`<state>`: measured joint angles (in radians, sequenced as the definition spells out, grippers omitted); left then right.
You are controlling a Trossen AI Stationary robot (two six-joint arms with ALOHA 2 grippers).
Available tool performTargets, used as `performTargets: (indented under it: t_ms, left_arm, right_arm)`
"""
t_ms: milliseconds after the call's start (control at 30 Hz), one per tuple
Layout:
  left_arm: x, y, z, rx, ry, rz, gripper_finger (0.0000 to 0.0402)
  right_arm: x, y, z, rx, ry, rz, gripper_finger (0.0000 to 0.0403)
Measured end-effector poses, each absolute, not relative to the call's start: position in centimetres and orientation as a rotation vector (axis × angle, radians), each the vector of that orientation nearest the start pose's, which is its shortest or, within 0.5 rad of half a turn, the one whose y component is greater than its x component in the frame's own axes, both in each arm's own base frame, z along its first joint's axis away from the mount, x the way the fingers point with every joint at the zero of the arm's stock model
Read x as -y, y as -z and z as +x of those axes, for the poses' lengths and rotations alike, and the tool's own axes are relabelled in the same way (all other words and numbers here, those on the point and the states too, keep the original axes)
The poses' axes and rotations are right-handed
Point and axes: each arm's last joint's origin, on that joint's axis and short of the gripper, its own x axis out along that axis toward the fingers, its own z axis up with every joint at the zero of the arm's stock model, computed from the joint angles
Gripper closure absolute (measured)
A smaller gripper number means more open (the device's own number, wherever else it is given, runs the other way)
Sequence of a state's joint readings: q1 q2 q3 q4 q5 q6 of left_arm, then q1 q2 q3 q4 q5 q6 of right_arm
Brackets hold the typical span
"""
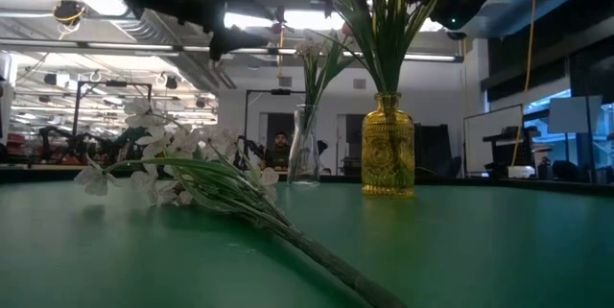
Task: Sort flowers into vase by color
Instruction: Put the pink flower into the transparent vase
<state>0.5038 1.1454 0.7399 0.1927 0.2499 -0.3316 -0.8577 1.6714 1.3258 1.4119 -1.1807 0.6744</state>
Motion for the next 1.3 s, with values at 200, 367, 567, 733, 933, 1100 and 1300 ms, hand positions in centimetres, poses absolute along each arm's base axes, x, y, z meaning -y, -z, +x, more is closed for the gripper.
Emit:
performTargets:
  t_ms: [200, 367, 567, 733, 933, 1100, 1300]
  left_arm:
    - [-10.6, -28.7, 23.1, -0.12, -0.231, -0.385, 0.0129]
    - [-10.0, -28.7, 23.4, -0.127, -0.2, -0.326, 0.0129]
    - [-10.0, -28.9, 23.4, -0.115, -0.196, -0.256, 0.0129]
    - [-10.0, -28.6, 23.3, -0.106, -0.194, -0.216, 0.0129]
    - [-10.1, -26.2, 22.5, -0.018, -0.206, -0.197, 0.0129]
    - [-10.5, -23.7, 21.4, -0.044, -0.316, -0.283, 0.0129]
    - [-10.7, -21.9, 21.1, -0.092, -0.367, -0.321, 0.0129]
  right_arm:
    - [23.4, -40.9, 23.8, 0.407, -0.476, -0.228, 0.0403]
    - [23.2, -39.4, 23.1, 0.409, -0.486, -0.2, 0.0403]
    - [24.1, -36.7, 22.3, 0.376, -0.427, -0.12, 0.0403]
    - [24.1, -35.8, 22.3, 0.365, -0.419, -0.114, 0.0403]
    - [23.5, -35.8, 22.8, 0.361, -0.448, -0.128, 0.0403]
    - [22.7, -35.8, 23.6, 0.371, -0.476, -0.153, 0.0403]
    - [21.3, -35.5, 25.4, 0.41, -0.505, -0.195, 0.0403]
